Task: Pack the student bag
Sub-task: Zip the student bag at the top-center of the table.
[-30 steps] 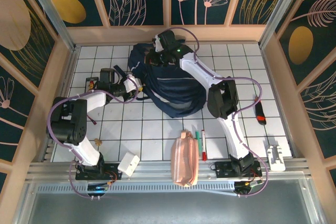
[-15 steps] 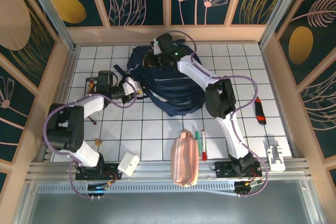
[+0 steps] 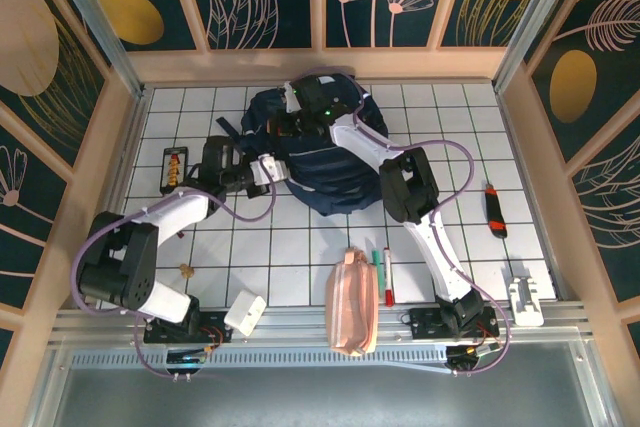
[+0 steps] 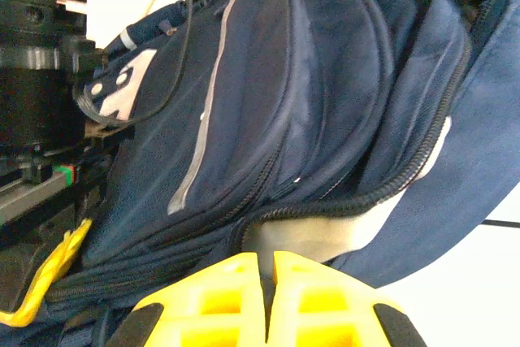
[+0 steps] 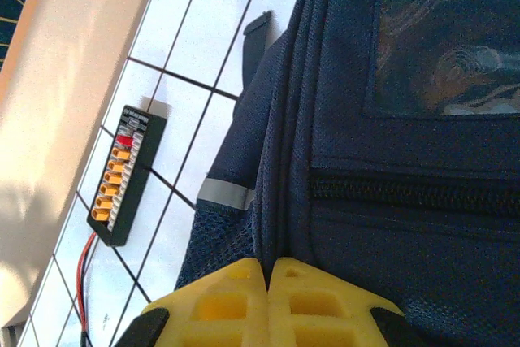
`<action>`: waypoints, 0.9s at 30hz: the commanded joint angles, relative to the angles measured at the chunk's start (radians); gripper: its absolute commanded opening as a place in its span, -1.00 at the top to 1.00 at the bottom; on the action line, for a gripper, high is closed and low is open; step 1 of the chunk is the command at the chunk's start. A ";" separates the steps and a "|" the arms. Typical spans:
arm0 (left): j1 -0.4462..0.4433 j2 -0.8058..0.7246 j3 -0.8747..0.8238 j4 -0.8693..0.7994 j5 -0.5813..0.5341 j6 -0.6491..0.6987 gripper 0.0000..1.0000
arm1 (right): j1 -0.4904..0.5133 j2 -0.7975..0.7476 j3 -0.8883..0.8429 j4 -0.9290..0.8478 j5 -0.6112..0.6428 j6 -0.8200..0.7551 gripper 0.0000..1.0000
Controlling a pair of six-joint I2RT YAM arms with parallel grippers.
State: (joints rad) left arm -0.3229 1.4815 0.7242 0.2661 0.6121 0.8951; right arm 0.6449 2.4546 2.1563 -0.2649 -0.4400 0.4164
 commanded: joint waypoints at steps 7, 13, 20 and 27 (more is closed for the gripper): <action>-0.214 -0.063 -0.073 0.023 0.197 -0.081 1.00 | -0.053 0.074 -0.016 0.296 0.090 -0.078 1.00; -0.313 0.017 -0.060 0.174 0.160 -0.168 1.00 | -0.047 0.110 -0.012 0.359 0.061 -0.006 1.00; -0.364 0.085 -0.052 0.364 0.151 -0.358 0.99 | -0.069 0.050 -0.082 0.363 0.030 -0.007 1.00; -0.353 -0.101 -0.094 0.190 0.013 -0.298 0.41 | -0.150 -0.151 -0.257 0.320 -0.005 -0.014 0.56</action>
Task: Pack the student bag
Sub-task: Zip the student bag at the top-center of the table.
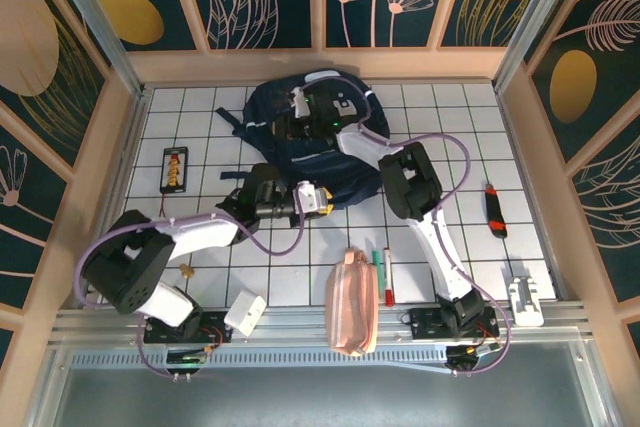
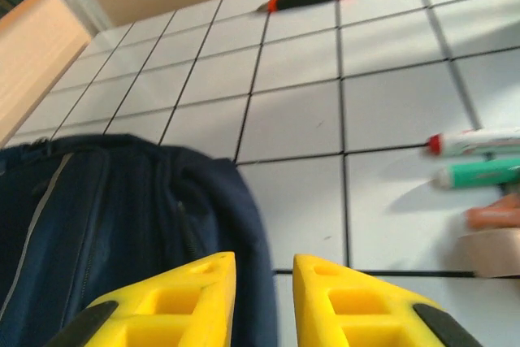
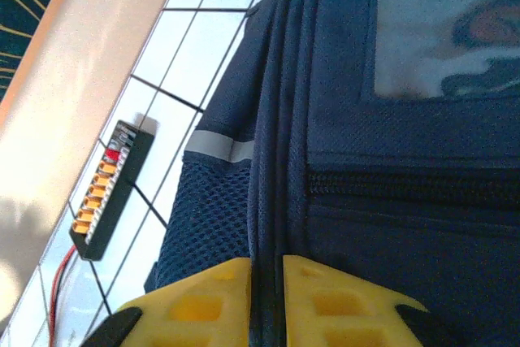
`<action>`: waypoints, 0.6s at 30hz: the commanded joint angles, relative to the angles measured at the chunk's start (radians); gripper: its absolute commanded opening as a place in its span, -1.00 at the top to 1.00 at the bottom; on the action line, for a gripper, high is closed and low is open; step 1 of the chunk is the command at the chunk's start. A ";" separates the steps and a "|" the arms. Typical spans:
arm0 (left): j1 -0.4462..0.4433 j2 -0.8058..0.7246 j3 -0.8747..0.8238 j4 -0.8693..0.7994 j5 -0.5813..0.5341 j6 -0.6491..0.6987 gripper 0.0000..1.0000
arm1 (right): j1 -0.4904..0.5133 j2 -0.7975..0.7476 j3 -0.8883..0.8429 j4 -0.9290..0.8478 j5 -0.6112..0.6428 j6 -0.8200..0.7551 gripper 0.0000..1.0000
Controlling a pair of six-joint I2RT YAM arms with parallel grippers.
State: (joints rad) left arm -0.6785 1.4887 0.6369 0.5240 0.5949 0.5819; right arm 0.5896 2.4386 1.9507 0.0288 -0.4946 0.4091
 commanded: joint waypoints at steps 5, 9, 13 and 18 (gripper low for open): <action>0.184 -0.286 0.045 -0.352 0.105 0.136 0.03 | -0.144 -0.337 -0.205 -0.083 0.035 -0.062 0.31; 0.243 -0.234 0.139 -0.585 -0.014 0.424 -0.12 | -0.138 -0.504 -0.389 -0.179 0.096 -0.092 0.28; 0.259 -0.045 0.255 -0.719 -0.007 0.596 -0.10 | -0.087 -0.639 -0.524 -0.382 0.175 -0.057 0.27; 0.259 0.094 0.330 -0.786 0.094 0.680 -0.14 | 0.057 -0.750 -0.613 -0.614 0.296 0.087 0.21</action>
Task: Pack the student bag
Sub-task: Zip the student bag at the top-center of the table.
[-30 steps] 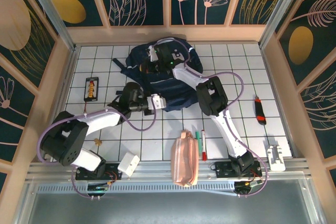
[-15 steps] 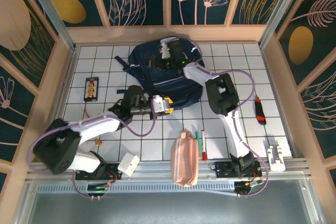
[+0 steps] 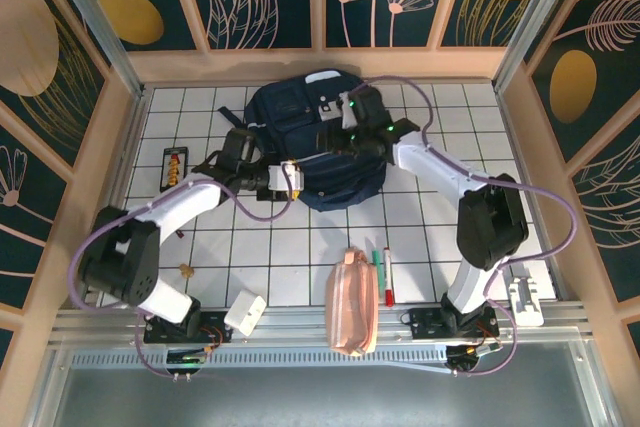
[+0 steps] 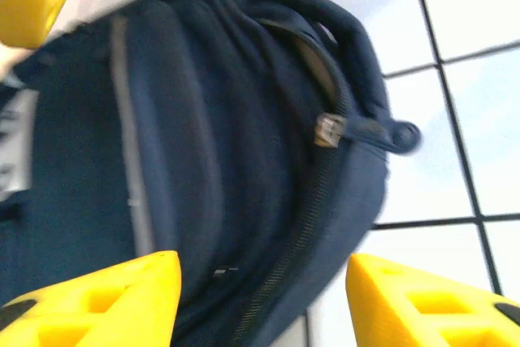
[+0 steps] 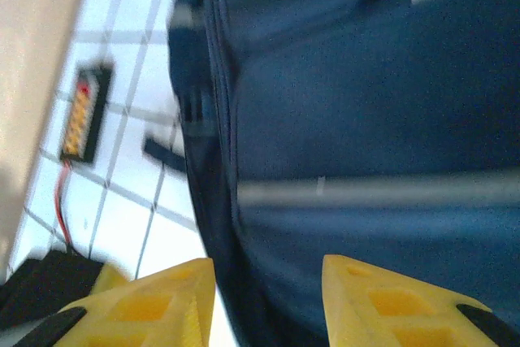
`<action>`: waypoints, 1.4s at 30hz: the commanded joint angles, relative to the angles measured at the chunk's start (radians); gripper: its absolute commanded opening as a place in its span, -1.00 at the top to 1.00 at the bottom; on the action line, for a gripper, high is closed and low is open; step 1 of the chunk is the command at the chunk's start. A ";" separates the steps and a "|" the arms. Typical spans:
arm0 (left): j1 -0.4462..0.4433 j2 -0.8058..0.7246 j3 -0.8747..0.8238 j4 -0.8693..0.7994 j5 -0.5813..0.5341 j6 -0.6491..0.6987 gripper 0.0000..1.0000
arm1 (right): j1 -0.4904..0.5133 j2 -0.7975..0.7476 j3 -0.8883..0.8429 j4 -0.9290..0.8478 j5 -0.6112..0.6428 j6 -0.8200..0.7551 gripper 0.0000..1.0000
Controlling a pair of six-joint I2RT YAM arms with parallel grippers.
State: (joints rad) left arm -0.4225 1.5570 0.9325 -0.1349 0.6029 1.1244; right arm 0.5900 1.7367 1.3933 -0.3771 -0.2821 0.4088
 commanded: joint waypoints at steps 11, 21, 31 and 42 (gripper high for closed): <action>0.003 0.116 0.008 0.080 0.083 0.144 -0.25 | 0.132 -0.043 -0.154 -0.188 -0.070 0.233 0.21; 0.002 0.222 0.034 0.102 0.114 0.163 0.13 | 0.145 -0.002 -0.191 -0.083 -0.018 0.355 0.33; 0.002 0.219 0.018 0.155 0.134 0.162 0.82 | 0.162 0.050 -0.170 -0.085 0.037 0.380 0.61; 0.002 0.184 -0.049 0.256 0.022 0.167 1.00 | 0.076 -0.024 -0.161 -0.246 0.075 0.207 1.00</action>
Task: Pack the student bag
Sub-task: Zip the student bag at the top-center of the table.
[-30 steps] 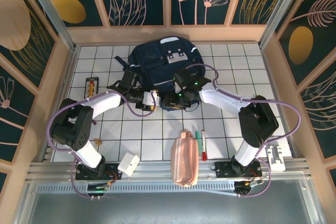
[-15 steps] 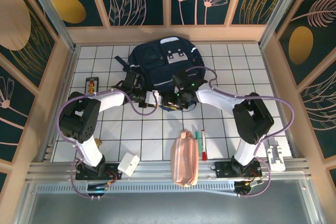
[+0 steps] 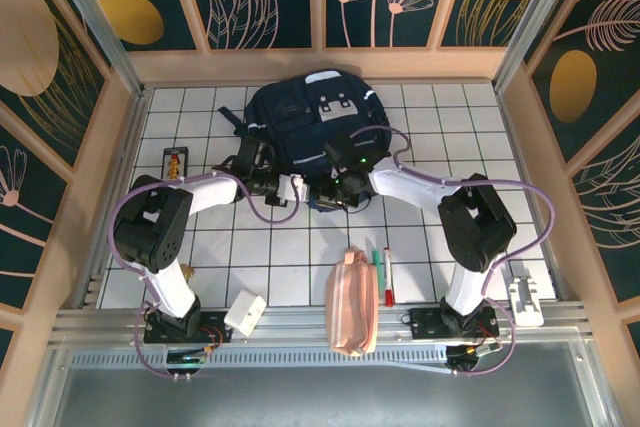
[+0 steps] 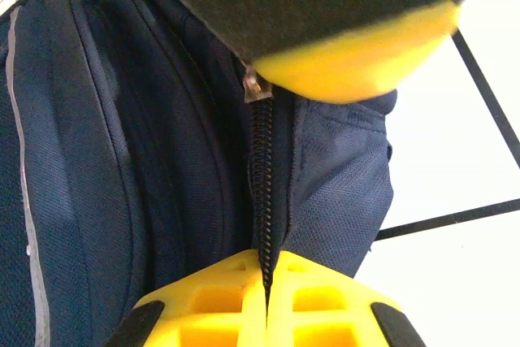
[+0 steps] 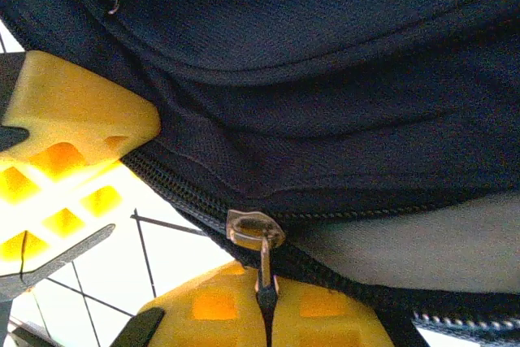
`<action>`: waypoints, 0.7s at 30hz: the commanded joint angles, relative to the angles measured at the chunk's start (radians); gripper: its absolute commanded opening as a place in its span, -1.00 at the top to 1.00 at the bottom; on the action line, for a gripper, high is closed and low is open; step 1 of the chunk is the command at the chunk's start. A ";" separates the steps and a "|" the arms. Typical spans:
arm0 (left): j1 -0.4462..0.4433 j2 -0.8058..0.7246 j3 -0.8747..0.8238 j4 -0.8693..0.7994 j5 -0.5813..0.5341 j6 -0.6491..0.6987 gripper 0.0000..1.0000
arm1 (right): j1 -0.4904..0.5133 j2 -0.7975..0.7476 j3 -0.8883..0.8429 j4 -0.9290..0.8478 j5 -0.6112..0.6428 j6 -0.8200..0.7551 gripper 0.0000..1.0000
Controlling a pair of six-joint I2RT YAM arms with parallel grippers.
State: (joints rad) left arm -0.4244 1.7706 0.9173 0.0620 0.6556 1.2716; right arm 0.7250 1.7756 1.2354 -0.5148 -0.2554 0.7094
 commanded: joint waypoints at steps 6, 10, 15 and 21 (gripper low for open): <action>0.008 -0.044 -0.056 0.071 -0.058 0.034 1.00 | -0.217 -0.122 -0.053 -0.216 0.106 -0.305 1.00; 0.014 -0.087 -0.083 0.098 -0.067 0.036 1.00 | -0.328 -0.134 -0.081 -0.182 0.158 -0.365 1.00; 0.082 -0.137 -0.099 0.085 -0.050 0.029 1.00 | -0.448 -0.108 -0.151 -0.054 0.182 -0.426 1.00; 0.151 -0.199 -0.065 0.052 -0.118 -0.058 0.81 | -0.364 -0.136 -0.134 0.024 -0.134 -0.459 1.00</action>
State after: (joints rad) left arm -0.3347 1.6299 0.8314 0.1566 0.6086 1.2518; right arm 0.3435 1.6722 1.1099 -0.5037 -0.3210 0.2741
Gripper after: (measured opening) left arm 0.069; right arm 0.053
